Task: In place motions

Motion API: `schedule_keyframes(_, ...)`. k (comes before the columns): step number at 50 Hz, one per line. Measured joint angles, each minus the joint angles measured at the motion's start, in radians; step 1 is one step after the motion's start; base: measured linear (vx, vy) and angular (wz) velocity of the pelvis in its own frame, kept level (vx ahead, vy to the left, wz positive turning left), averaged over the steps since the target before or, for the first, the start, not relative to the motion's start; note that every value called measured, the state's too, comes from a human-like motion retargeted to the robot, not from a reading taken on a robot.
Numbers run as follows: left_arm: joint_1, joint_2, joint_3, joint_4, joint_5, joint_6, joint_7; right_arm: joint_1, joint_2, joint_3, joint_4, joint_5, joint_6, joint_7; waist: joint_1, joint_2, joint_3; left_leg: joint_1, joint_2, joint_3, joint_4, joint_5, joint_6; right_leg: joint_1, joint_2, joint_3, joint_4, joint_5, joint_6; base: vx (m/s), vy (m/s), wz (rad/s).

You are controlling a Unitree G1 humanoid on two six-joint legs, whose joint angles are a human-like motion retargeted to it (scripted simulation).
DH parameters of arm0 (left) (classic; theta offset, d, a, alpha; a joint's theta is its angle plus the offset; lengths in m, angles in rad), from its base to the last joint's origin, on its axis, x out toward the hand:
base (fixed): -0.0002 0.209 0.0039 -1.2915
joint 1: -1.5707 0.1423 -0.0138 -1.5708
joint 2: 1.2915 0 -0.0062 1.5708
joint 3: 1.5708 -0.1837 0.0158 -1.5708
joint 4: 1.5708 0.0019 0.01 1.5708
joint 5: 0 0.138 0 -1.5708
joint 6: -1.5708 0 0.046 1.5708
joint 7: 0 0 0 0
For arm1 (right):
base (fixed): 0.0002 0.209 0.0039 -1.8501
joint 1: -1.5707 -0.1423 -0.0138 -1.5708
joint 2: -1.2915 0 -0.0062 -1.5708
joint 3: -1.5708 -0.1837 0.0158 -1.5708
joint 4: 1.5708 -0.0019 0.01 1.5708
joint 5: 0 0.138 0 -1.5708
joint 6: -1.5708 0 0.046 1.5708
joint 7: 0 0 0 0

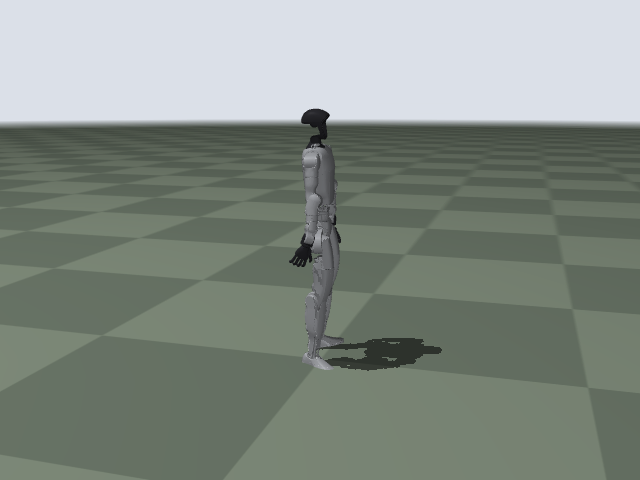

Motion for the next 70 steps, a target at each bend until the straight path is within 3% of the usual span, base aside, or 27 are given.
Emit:
schedule_keyframes(10, -0.01, 0.004, -0.04, -0.001, 0.053, -0.013, 0.05, -0.006, 0.021, 0.021, -0.039, -0.025, -0.011, 0.022, -0.028, 0.006, -0.004, 0.02, 0.004, 0.021, -0.011, -0.003, 0.0, -0.008, 0.017, 0.02, -0.004, 0.007, -0.014, 0.0, -0.01, -0.1)
schedule_keyframes(19, -0.056, 0.091, -0.294, -0.11, 0.458, -0.039, 0.092, -0.015, 0.026, 0.046, -0.066, -0.06, -0.022, 0.034, -0.016, 0.013, -0.019, 0.018, 0.019, 0.046, -0.009, -0.006, -0.007, -0.028, 0.017, 0.048, 0.009, 0.007, -0.009, -0.01, 0.0, -0.1)
schedule_keyframes(25, -0.08, 0.102, -0.335, -0.15, 0.527, -0.049, 0.072, -0.014, 0.021, 0.037, -0.065, -0.053, -0.021, 0.031, -0.008, 0.015, -0.03, 0.009, 0.022, 0.048, -0.007, -0.005, -0.009, -0.037, 0.016, 0.051, 0.011, 0.007, -0.009, 0.0, 0.0, 0.0)
schedule_keyframes(29, -0.091, 0.09, -0.309, -0.142, 0.469, -0.046, 0.052, -0.016, 0.017, 0.026, -0.063, -0.046, -0.02, 0.031, -0.008, 0.017, -0.028, 0.001, 0.024, 0.043, -0.002, -0.005, -0.01, -0.039, 0.015, 0.046, 0.012, 0.006, -0.009, 0.0, 0.0, 0.0)
schedule_keyframes(35, -0.096, -0.001, -0.025, -0.024, 0.044, -0.048, -0.01, -0.012, 0.016, 0.018, -0.057, -0.044, -0.018, 0.027, -0.01, 0.017, -0.02, -0.005, 0.025, 0.039, 0.002, -0.003, -0.011, -0.037, 0.014, 0.038, 0.011, 0.005, -0.01, 0.0, 0.0, 0.0)
schedule_keyframes(38, -0.093, -0.014, 0.024, -0.018, -0.066, -0.052, 0.011, -0.006, 0.016, 0.02, -0.051, -0.044, -0.016, 0.023, -0.009, 0.016, -0.018, -0.005, 0.025, 0.039, 0.001, -0.002, -0.012, -0.038, 0.013, 0.039, 0.011, 0.005, -0.009, 0.0, 0.0, 0.0)
schedule_keyframes(47, -0.072, 0.024, -0.048, 0.005, 0.044, -0.039, 0.052, 0.0, 0.018, 0.025, -0.044, -0.058, -0.009, 0.008, -0.012, 0.015, -0.01, -0.005, 0.027, 0.044, -0.005, 0.003, -0.015, -0.036, 0.017, 0.036, 0.006, 0.008, -0.01, 0.0, 0.0, 0.0)
schedule_keyframes(55, -0.035, 0.015, -0.01, 0.061, 0.027, -0.032, 0.074, 0.002, 0.019, 0.025, -0.064, -0.063, -0.014, 0.007, -0.019, 0.01, 0.0, 0.005, 0.024, 0.047, -0.009, 0.004, -0.015, -0.03, 0.018, 0.036, 0.002, 0.012, -0.012, 0.0, 0.0, 0.0)
schedule_keyframes(70, -0.08, 0.037, -0.088, 0.061, 0.04, 0.002, 0.057, 0.027, 0.004, 0.005, -0.111, -0.112, -0.039, 0.013, -0.021, 0.0, 0.027, 0.016, 0.03, 0.062, -0.012, 0.003, -0.015, -0.033, 0.02, 0.054, 0.007, 0.016, -0.011, 0.0, 0.0, 0.0)
